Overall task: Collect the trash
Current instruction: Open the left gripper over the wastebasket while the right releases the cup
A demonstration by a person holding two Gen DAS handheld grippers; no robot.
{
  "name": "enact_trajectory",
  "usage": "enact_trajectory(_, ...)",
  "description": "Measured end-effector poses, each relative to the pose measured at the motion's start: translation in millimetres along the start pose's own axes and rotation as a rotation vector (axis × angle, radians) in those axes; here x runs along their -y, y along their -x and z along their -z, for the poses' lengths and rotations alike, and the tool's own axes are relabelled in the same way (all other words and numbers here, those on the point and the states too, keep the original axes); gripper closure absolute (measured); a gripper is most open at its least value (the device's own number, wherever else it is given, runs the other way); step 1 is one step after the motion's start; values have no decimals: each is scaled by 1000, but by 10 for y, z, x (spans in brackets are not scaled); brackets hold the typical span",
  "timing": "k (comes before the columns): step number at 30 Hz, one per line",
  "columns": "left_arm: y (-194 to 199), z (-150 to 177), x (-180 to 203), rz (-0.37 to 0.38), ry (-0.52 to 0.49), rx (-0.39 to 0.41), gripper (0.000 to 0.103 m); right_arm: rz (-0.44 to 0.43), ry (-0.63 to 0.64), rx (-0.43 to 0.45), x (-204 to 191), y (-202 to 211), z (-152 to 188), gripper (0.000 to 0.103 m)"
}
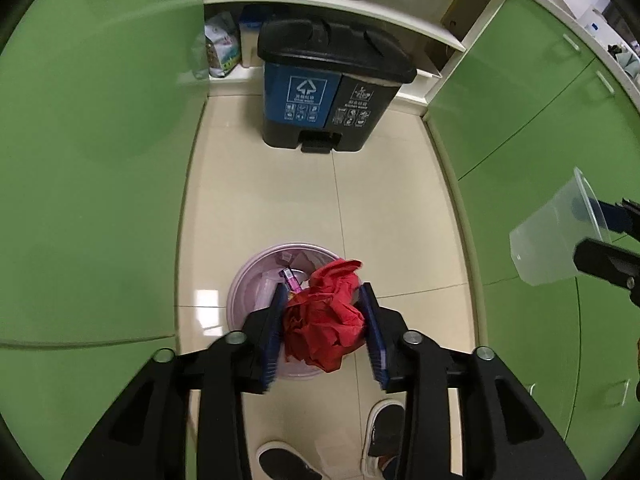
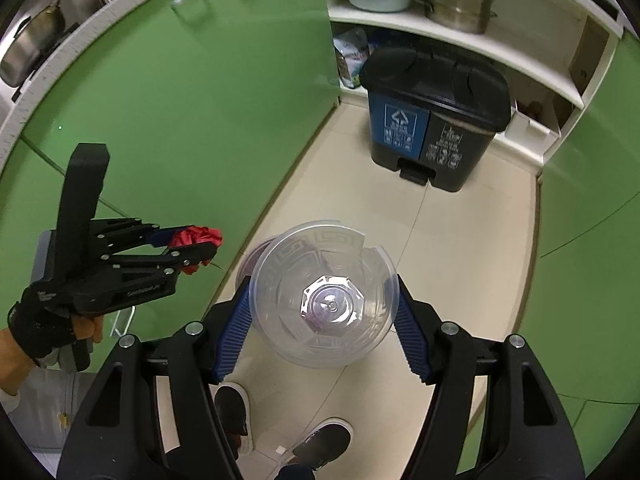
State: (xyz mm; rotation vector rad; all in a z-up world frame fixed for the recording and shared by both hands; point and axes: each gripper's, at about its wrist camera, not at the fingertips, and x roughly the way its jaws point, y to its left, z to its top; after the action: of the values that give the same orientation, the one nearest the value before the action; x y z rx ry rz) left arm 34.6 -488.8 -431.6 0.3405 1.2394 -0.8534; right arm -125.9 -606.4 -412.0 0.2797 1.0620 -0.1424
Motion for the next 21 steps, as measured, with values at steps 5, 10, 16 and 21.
enact_trajectory(5,-208,30,-96,11,11,2,13,-4,-6,-12,27,-234,54,38)
enact_trajectory(10,-252,73,-191,7,39,-1,7,-11,-1,-23,-22,-380,47,38)
enact_trajectory(16,-121,90,-344,-5,65,12,7,-31,15,-33,-132,-535,5,38)
enact_trajectory(21,82,106,-489,-11,96,44,7,-57,39,-43,-278,-648,-51,38)
